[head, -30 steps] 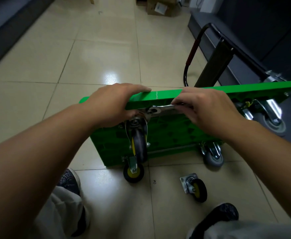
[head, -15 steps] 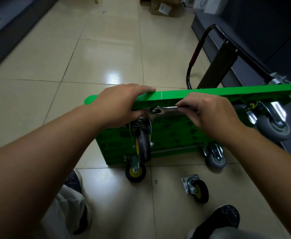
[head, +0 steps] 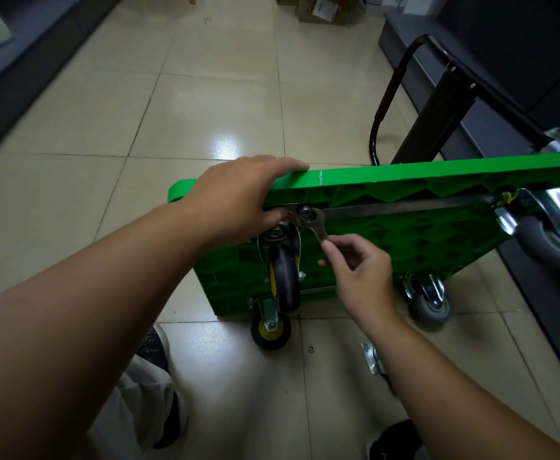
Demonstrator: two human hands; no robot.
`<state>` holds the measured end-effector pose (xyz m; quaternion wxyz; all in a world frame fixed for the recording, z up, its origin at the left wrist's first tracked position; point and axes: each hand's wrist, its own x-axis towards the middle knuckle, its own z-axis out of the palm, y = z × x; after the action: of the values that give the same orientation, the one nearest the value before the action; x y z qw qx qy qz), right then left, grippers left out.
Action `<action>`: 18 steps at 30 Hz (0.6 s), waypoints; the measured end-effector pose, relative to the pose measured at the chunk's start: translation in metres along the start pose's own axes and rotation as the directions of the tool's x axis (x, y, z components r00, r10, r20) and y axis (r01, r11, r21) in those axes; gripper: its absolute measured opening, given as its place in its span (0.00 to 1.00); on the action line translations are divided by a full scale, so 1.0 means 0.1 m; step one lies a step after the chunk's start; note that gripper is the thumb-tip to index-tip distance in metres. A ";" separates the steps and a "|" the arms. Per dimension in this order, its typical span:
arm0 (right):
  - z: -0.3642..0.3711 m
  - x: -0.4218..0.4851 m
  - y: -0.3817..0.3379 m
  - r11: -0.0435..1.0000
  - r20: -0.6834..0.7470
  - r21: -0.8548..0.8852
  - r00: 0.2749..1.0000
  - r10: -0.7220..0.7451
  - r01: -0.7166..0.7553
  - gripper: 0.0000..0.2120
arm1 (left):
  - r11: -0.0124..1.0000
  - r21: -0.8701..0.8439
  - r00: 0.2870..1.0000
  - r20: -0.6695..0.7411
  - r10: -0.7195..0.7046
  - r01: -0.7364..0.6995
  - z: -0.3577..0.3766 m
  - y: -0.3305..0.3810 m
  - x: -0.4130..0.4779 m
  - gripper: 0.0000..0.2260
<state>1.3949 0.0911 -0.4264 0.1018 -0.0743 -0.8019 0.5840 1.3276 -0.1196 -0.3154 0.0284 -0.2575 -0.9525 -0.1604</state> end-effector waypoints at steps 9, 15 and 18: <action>-0.51 -0.09 -0.04 0.937 0.161 -0.317 0.982 -0.104 0.151 0.05 | 0.998 -0.014 0.998 0.032 0.055 -0.055 -0.01 -0.03 0.00 0.33; -0.77 0.32 -0.73 0.423 0.387 -0.687 0.790 -0.475 0.591 0.04 | 0.996 -0.015 0.993 0.080 0.087 -0.086 -0.04 -0.09 -0.01 0.35; -0.69 0.46 -0.90 0.264 0.465 -0.704 0.709 -0.530 0.659 0.04 | 0.997 -0.021 0.994 0.072 0.082 -0.080 -0.03 -0.09 -0.01 0.36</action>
<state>1.3677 0.1384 -0.3170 0.2102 0.2330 -0.9483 0.0470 1.3237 -0.1279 -0.3153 -0.0022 -0.3018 -0.9401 -0.1584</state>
